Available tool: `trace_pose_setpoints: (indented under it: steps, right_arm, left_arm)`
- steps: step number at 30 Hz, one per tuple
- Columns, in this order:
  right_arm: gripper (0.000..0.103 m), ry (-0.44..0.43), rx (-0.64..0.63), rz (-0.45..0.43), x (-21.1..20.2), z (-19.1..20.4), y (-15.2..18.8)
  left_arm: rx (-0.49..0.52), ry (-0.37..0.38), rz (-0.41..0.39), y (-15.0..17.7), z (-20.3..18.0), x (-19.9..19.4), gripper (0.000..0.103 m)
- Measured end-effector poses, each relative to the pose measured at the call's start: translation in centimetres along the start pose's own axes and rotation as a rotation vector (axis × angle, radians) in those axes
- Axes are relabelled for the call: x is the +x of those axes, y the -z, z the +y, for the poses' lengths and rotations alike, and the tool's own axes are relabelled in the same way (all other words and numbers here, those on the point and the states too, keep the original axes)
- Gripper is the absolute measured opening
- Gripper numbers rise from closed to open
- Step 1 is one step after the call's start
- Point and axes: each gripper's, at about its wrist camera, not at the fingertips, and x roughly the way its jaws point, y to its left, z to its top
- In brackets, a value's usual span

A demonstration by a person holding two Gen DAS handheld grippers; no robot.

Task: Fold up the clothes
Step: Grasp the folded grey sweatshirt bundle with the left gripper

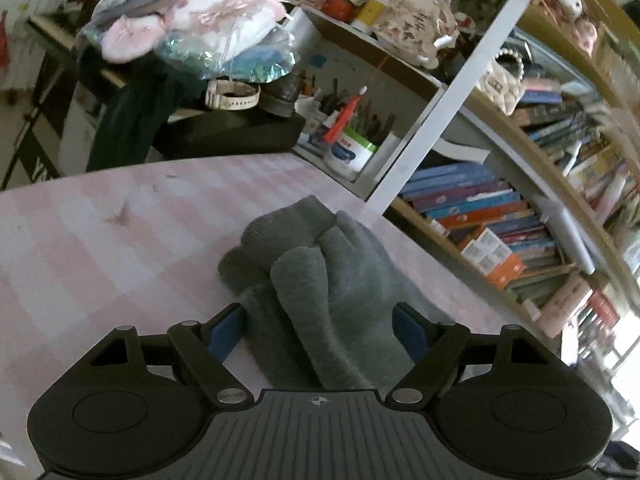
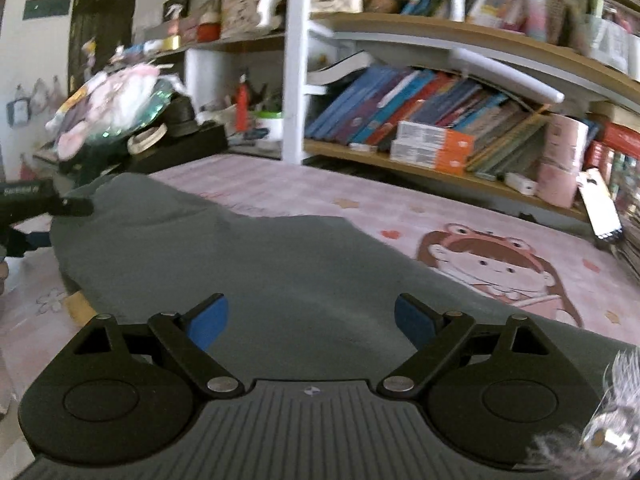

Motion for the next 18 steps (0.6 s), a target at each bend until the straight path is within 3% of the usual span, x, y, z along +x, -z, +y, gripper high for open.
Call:
trace_pose_setpoints:
  steps: [8,13,16,18]
  right_arm:
    - [0.09,-0.027,-0.059,0.106,2.4,2.3,0.7]
    - [0.091,-0.037,-0.036,0.112,2.5,2.0,1.0]
    - [0.091,-0.041,-0.025,0.115,2.5,1.9,1.0]
    - [0.092,-0.043,-0.02,0.116,2.5,1.8,1.0]
  left_arm:
    - [-0.065,0.008,-0.026,0.0,0.3,0.0,0.081]
    - [-0.046,-0.018,-0.032,0.2,0.1,0.2,0.072]
    - [-0.081,-0.023,-0.036,0.3,0.5,0.1,0.057]
    - [-0.141,0.002,-0.023,0.4,1.3,0.4,0.026]
